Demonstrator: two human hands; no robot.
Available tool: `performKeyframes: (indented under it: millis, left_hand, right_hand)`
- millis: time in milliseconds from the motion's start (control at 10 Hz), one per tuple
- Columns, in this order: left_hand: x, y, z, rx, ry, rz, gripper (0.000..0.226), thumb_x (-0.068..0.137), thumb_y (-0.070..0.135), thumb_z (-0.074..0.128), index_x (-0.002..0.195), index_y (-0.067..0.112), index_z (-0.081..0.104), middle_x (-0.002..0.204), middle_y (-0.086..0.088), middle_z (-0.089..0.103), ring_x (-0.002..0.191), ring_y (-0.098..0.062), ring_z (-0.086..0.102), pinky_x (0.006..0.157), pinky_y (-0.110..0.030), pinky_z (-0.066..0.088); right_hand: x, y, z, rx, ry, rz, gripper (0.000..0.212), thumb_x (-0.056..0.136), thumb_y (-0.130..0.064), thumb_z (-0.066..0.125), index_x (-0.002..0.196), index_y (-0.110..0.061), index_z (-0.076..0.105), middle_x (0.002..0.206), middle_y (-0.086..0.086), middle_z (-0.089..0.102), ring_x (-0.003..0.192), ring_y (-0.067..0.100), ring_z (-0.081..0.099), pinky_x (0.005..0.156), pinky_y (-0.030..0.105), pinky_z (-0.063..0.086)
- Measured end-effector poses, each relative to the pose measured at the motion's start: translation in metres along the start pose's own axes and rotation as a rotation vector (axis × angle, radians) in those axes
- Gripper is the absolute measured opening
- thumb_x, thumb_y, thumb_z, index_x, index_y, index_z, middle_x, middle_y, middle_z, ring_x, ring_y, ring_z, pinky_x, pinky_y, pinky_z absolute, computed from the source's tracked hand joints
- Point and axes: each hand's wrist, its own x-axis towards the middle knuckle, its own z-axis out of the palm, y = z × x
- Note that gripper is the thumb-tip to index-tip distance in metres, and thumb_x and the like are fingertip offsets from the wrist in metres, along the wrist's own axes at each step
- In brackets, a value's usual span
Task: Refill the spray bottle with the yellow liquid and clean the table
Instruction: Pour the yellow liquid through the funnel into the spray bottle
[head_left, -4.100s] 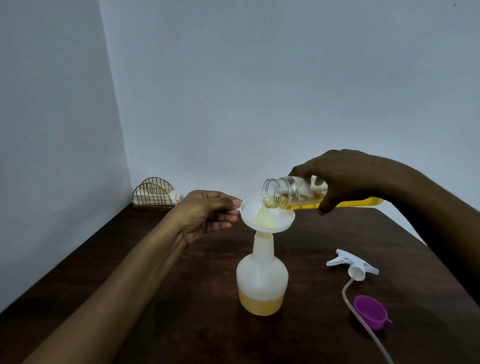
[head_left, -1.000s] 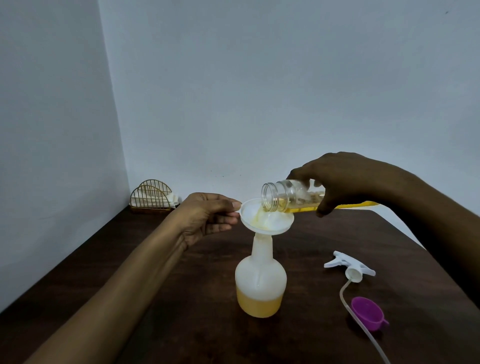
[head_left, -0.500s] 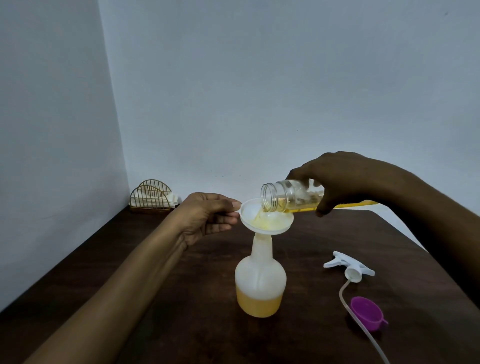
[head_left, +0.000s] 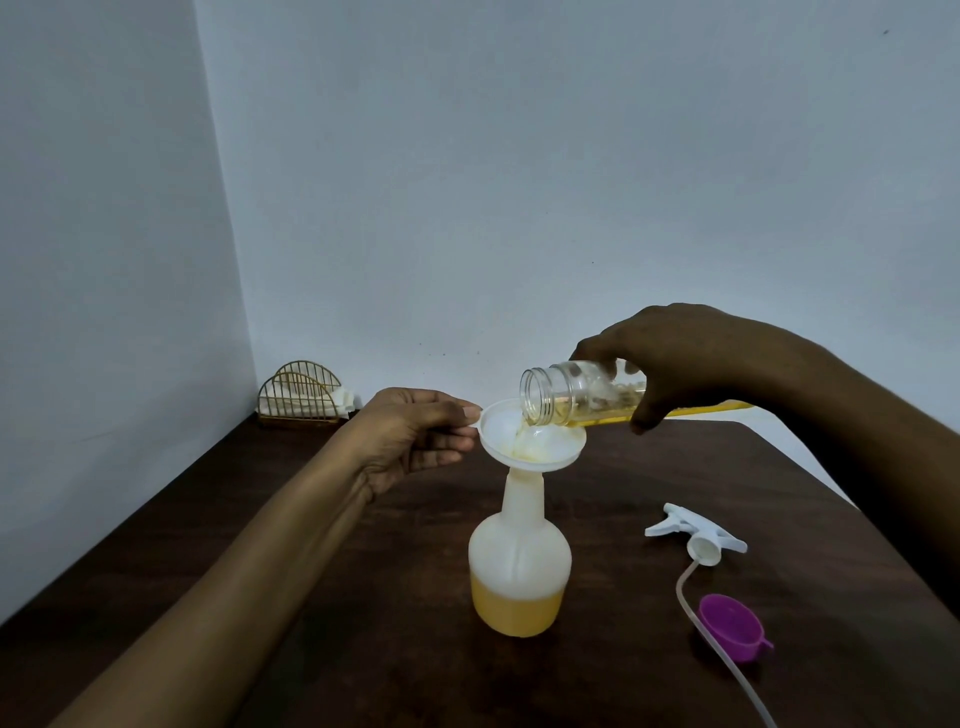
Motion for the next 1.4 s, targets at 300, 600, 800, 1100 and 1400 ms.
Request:
performKeyframes:
  millis: [300, 600, 800, 1100, 1400]
  left_hand:
    - [-0.0002, 0.0000, 0.0004, -0.004, 0.002, -0.002, 0.010, 0.086, 0.004, 0.061, 0.080, 0.004, 0.069, 0.053, -0.003, 0.067, 0.044, -0.005, 0.063, 0.043, -0.016, 0.051]
    - [-0.0007, 0.0004, -0.0005, -0.001, 0.005, -0.003, 0.010, 0.085, 0.003, 0.062, 0.079, 0.004, 0.070, 0.054, -0.004, 0.067, 0.045, -0.006, 0.063, 0.044, -0.016, 0.052]
    - [0.0000, 0.0005, 0.0004, 0.000, 0.005, -0.001, 0.007, 0.084, 0.005, 0.064, 0.080, 0.003, 0.070, 0.055, -0.004, 0.068, 0.045, -0.006, 0.063, 0.045, -0.016, 0.052]
    - [-0.0001, 0.0001, 0.0006, 0.002, 0.004, 0.001, 0.007, 0.084, 0.004, 0.063, 0.081, 0.003, 0.069, 0.054, -0.003, 0.067, 0.045, -0.006, 0.063, 0.044, -0.016, 0.052]
    - [0.0002, -0.0005, 0.0011, -0.004, 0.014, -0.006, 0.008, 0.085, 0.004, 0.062, 0.081, 0.002, 0.069, 0.054, -0.003, 0.067, 0.044, -0.006, 0.062, 0.044, -0.016, 0.052]
  right_hand:
    - [-0.0011, -0.0008, -0.0011, -0.015, -0.010, -0.001, 0.065, 0.071, -0.034, 0.077, 0.126, -0.039, 0.042, 0.109, -0.022, 0.052, 0.108, 0.011, 0.050, 0.085, 0.035, 0.047]
    - [0.0007, -0.0008, -0.0018, -0.019, -0.009, 0.002, 0.065, 0.071, -0.034, 0.077, 0.126, -0.038, 0.042, 0.099, -0.024, 0.045, 0.104, 0.010, 0.049, 0.081, 0.033, 0.046]
    - [0.0005, 0.0003, -0.0011, -0.007, -0.006, -0.002, 0.064, 0.071, -0.033, 0.077, 0.124, -0.038, 0.043, 0.098, -0.024, 0.046, 0.104, 0.010, 0.050, 0.081, 0.033, 0.046]
    - [0.0002, 0.0003, -0.0022, -0.017, -0.002, -0.004, 0.065, 0.071, -0.034, 0.077, 0.126, -0.038, 0.042, 0.099, -0.024, 0.046, 0.104, 0.010, 0.049, 0.081, 0.032, 0.045]
    - [0.0003, 0.0010, -0.0016, -0.017, 0.005, -0.004, 0.065, 0.071, -0.034, 0.077, 0.125, -0.038, 0.042, 0.100, -0.024, 0.047, 0.099, 0.008, 0.047, 0.080, 0.031, 0.045]
